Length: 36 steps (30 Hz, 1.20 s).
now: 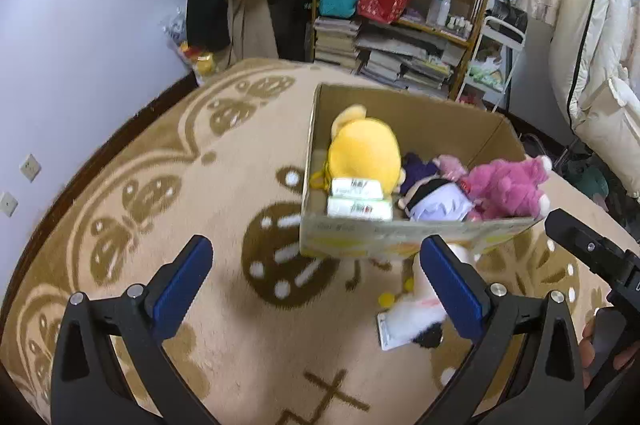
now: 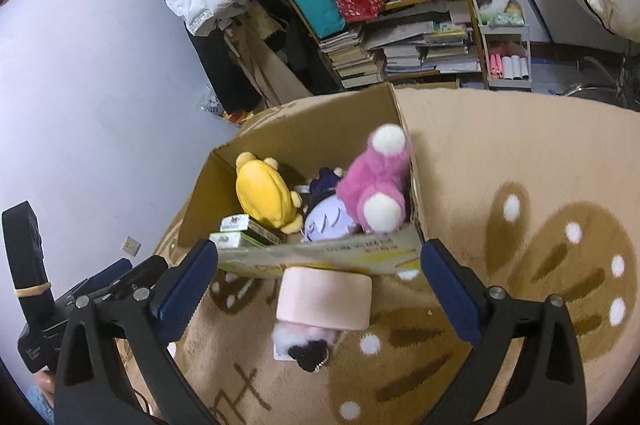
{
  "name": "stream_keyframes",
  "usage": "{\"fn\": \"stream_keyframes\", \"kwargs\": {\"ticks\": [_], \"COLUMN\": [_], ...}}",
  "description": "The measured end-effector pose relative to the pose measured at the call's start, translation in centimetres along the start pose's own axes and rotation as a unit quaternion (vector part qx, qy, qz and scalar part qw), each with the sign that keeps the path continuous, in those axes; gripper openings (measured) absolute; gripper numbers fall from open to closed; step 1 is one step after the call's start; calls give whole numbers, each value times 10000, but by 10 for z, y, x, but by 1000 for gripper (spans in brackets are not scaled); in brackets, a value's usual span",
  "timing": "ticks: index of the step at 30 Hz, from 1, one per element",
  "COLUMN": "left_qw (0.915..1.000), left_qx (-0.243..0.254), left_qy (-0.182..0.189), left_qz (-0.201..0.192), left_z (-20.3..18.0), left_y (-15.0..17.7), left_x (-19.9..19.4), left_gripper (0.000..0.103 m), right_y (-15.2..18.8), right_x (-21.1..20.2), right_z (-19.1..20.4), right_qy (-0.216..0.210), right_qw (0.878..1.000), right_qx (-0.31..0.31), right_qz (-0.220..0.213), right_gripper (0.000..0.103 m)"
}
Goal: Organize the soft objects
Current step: 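Move both tools down toward the pink roll cushion and white fluffy plush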
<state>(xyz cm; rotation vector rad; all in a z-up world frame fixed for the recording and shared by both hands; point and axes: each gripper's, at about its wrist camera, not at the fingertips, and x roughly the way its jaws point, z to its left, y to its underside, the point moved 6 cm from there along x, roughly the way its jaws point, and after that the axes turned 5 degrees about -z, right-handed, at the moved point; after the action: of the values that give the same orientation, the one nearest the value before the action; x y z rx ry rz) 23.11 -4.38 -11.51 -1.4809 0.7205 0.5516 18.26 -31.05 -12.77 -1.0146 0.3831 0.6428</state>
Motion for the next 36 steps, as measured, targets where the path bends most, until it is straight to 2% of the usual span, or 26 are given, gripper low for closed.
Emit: {"fn": "stream_keyframes", "kwargs": {"ticks": [5, 9, 14, 18, 24, 31, 36], "left_qw": [9990, 9982, 9972, 9958, 9949, 9934, 9928], "left_qx": [-118, 9, -75, -116, 92, 226, 433], "left_qy": [74, 130, 283, 370, 361, 473, 534], "left_qz": [421, 590, 686, 826, 933, 1017, 981], "left_z": [2, -6, -13, -16, -24, -35, -47], "left_y": [25, 42, 55, 68, 78, 85, 87], "left_x": [18, 29, 41, 55, 64, 68, 69], "left_gripper": [102, 102, 102, 102, 102, 102, 102], "right_y": [13, 25, 41, 48, 54, 60, 60], "right_x": [8, 14, 23, 31, 39, 51, 53], "right_z": [-2, -3, -3, -9, -17, -26, -23], "right_qy": [-58, -129, -359, -465, -648, -668, -834], "right_qw": [9999, 9995, 9978, 9964, 9936, 9916, 9901], "right_qx": [10, 18, -23, 186, 561, 662, 664], "right_qz": [159, 299, 565, 685, 734, 883, 918], "right_gripper": [103, 103, 103, 103, 103, 102, 102]}}
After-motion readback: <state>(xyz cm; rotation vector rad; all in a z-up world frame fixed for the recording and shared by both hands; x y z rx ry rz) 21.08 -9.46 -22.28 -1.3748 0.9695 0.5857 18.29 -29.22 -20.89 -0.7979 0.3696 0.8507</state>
